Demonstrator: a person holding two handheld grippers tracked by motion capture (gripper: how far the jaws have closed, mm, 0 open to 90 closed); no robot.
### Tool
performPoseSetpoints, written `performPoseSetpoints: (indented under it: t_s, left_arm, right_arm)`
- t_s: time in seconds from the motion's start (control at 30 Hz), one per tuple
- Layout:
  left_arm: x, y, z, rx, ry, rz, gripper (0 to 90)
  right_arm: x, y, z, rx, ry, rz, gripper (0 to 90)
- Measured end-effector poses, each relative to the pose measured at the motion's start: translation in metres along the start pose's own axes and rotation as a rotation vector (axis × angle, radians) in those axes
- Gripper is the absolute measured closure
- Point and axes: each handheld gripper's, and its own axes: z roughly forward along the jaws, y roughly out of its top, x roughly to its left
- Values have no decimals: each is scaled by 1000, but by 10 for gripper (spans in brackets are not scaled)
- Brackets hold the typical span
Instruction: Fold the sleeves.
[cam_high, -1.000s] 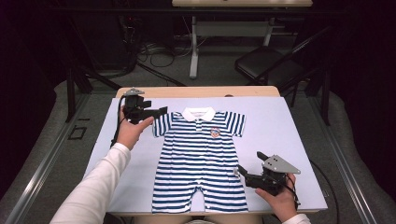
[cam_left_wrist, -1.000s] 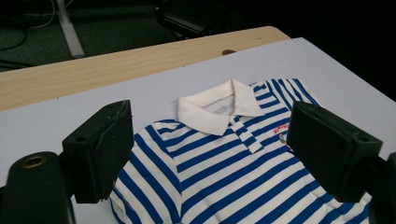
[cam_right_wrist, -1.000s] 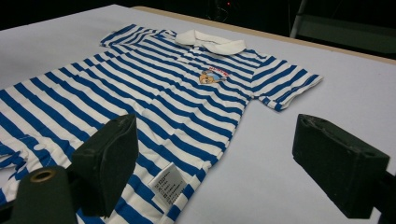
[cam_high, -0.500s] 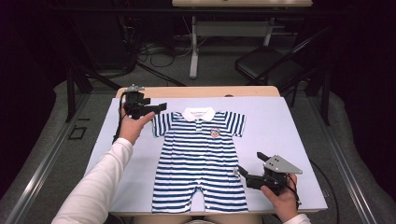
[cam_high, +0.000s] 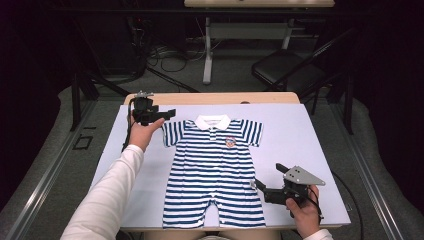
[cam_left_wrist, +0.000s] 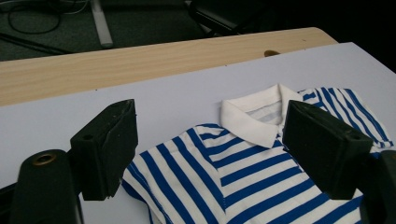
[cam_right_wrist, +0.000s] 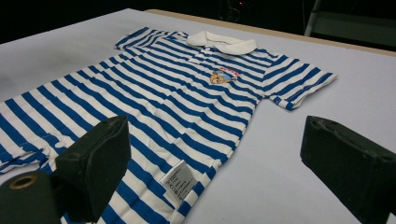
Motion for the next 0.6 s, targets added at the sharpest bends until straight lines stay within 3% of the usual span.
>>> performPoseSetpoints:
  t_s: [0.27, 0.6]
  left_arm:
    - [11, -4, 10, 14, 26, -48, 222]
    - [25, -9, 22, 43, 49, -73, 257]
  right_arm:
    - [-1, 0, 0, -2, 4, 1, 85]
    - [-1, -1, 0, 0, 6, 3, 85]
